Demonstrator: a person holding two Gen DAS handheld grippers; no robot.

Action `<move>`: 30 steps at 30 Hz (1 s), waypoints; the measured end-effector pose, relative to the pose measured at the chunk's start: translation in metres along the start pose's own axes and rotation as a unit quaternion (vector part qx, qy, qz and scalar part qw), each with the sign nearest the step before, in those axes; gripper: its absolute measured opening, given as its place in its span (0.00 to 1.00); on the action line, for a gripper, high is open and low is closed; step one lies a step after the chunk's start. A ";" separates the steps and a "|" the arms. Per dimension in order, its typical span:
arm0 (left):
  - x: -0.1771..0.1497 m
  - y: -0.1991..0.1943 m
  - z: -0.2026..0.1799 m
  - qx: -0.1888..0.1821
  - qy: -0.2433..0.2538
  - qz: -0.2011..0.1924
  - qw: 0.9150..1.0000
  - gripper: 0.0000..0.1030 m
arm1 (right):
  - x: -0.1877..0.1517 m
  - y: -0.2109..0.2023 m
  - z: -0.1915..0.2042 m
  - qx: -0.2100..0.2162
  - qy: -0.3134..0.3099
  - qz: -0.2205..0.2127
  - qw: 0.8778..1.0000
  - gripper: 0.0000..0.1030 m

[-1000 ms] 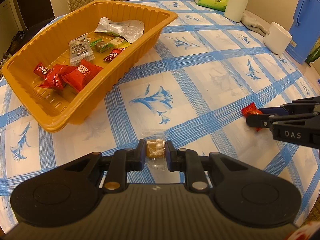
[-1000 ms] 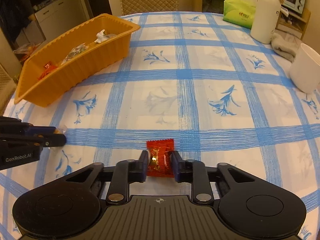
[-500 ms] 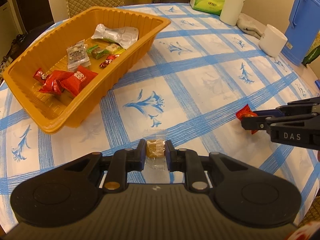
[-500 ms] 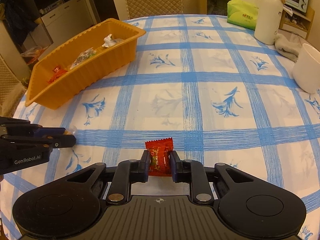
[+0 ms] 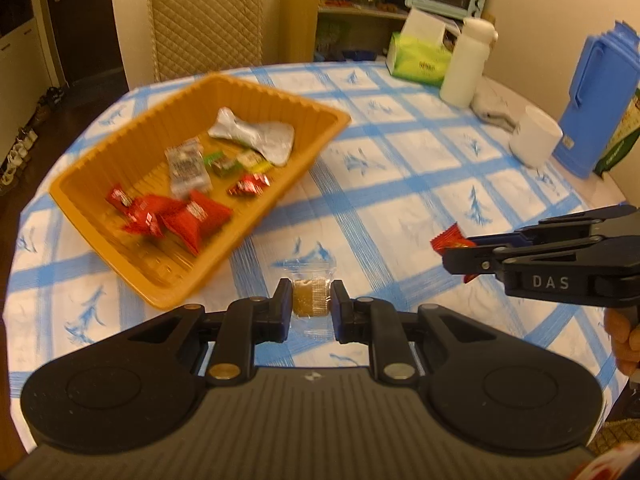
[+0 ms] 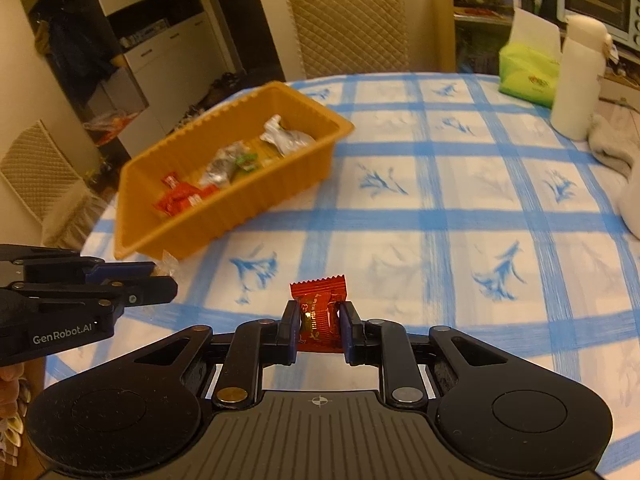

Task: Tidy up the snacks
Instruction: 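Carry the brown candy and red candy over the orange tray with both tools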

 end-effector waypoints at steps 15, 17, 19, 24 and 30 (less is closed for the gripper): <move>0.034 -0.023 0.048 0.033 -0.029 -0.039 0.998 0.18 | 0.068 -0.003 0.039 0.039 -0.039 -0.037 0.998 0.21; 0.039 -0.023 0.056 0.039 -0.033 -0.042 0.998 0.18 | 0.078 -0.001 0.043 0.042 -0.043 -0.041 0.997 0.21; 0.044 -0.022 0.063 0.044 -0.037 -0.044 0.997 0.18 | 0.088 0.002 0.047 0.044 -0.048 -0.044 0.997 0.21; 0.058 -0.019 0.079 0.057 -0.045 -0.048 0.996 0.18 | 0.113 0.013 0.053 0.046 -0.054 -0.050 0.996 0.21; 0.080 -0.009 0.100 0.071 -0.055 -0.047 0.995 0.18 | 0.142 0.029 0.061 0.051 -0.060 -0.055 0.995 0.21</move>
Point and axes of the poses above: each gripper's, at about its wrist camera, not at the fingertips, and y roughly the way its jaws point, z to its left, x to its top, the point moved 9 cm from there along y, roughly the way its jaws point, and after that the axes turned 13 degrees about z, right-handed, at the moved point
